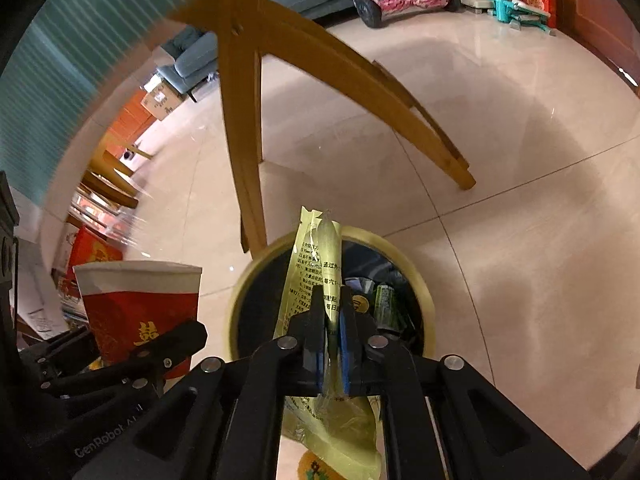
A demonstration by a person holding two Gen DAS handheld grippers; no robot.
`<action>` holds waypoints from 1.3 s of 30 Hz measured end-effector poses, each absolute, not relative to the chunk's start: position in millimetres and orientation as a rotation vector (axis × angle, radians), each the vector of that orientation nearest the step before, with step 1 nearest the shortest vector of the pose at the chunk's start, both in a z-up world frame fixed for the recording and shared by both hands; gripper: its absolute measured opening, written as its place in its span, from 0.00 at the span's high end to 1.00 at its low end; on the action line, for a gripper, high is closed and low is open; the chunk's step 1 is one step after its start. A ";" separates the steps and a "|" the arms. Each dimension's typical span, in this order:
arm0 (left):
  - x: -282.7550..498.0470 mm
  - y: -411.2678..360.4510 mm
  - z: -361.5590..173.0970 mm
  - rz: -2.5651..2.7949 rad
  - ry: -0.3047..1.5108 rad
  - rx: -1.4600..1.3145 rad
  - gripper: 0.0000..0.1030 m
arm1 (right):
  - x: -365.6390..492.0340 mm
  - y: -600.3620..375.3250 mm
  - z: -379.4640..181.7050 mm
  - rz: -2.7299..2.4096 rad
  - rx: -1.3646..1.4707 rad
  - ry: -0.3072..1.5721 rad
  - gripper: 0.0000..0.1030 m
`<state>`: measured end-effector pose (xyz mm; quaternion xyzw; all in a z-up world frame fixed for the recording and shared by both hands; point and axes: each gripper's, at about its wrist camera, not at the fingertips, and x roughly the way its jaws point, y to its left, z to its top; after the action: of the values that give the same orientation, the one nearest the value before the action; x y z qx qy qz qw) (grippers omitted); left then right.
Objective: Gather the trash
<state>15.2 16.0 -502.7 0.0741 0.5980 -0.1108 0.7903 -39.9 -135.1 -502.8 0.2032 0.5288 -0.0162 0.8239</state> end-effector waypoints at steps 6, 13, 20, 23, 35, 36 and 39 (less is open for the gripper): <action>25.6 16.4 -536.5 -0.227 1.320 0.190 0.36 | -30.4 -139.4 -547.6 -0.022 0.443 1.188 0.65; 31.8 17.1 -544.0 -0.228 1.309 0.198 0.30 | -26.7 -154.9 -560.4 -0.034 0.439 1.192 0.65; 21.5 13.4 -527.6 -0.217 1.281 0.203 0.28 | -37.6 -154.7 -533.9 -0.029 0.427 1.198 0.65; 17.0 15.2 -519.2 -0.204 1.283 0.196 0.28 | -44.7 -153.0 -519.7 -0.027 0.419 1.200 0.64; -14.8 30.7 -405.2 -0.164 1.235 0.160 0.28 | -77.9 -152.9 -418.6 0.007 0.417 1.191 0.64; -16.4 31.9 -391.8 -0.159 1.229 0.152 0.28 | -79.7 -151.9 -407.6 0.012 0.417 1.188 0.64; -19.9 34.9 -347.9 -0.145 1.206 0.129 0.28 | -84.6 -148.8 -368.1 0.032 0.412 1.175 0.64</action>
<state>-19.9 34.9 -347.9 0.0608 0.5664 -0.0682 0.8191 -84.6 -148.8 -368.1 0.1928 0.5503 0.0149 0.8123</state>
